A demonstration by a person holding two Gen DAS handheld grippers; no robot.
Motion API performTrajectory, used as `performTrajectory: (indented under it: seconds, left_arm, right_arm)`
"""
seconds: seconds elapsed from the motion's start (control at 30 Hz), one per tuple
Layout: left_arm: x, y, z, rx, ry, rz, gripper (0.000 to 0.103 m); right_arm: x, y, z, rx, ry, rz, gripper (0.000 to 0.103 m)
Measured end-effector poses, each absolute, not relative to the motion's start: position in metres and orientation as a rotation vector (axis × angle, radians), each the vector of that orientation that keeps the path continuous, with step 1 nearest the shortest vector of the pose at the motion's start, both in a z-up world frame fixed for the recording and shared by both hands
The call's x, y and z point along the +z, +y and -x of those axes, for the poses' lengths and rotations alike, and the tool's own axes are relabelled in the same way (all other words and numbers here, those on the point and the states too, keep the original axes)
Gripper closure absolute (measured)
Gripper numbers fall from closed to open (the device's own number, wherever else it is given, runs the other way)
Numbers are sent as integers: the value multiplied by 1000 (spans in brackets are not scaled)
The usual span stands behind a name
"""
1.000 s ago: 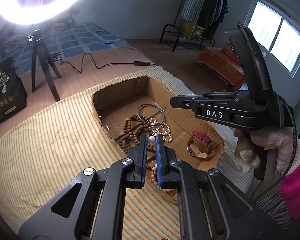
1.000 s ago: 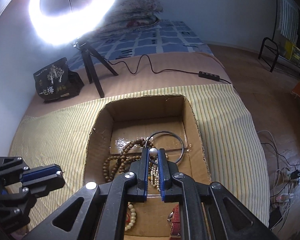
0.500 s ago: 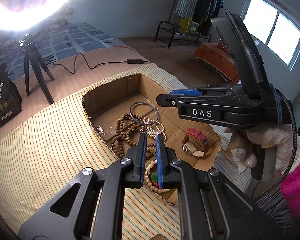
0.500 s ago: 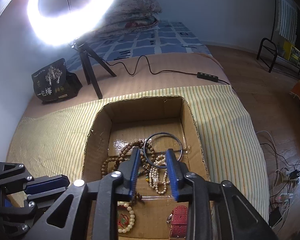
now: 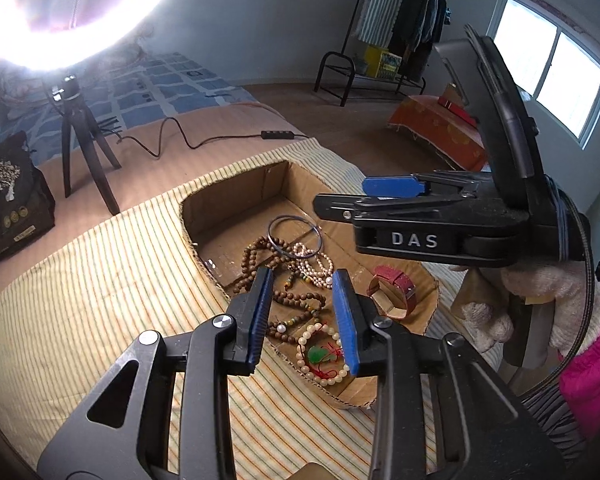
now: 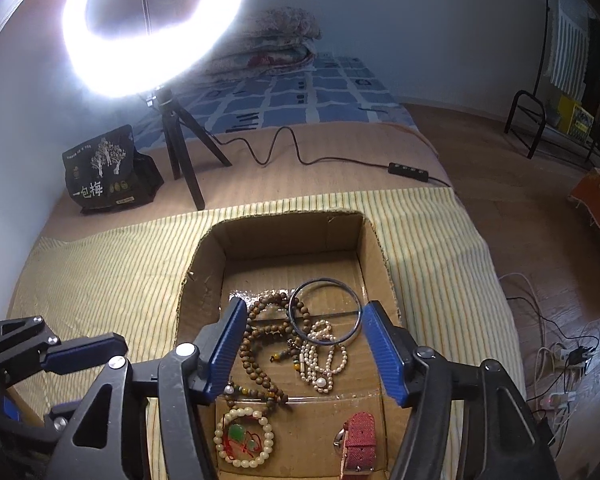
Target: Organize jewelry
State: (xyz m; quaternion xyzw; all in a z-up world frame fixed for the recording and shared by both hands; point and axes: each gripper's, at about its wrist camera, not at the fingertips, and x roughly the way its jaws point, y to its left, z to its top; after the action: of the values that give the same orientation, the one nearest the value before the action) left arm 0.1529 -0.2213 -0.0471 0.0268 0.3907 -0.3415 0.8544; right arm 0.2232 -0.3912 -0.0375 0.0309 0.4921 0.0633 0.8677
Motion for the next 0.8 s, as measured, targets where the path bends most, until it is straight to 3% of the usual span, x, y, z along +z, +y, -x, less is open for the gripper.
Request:
performTrajectory:
  seconds: [0.43, 0.67, 0.8]
  left_arm:
    - [-3, -185, -130, -678, 714, -16, 73]
    - [13, -156, -108, -641, 673, -5, 72]
    - [19, -143, -94, -621, 647, -20, 51]
  right_arm:
    - [20, -382, -187, 90, 904, -39, 37]
    - [53, -364, -165, 72, 814, -11, 27]
    - [63, -356, -151, 83, 784, -17, 25]
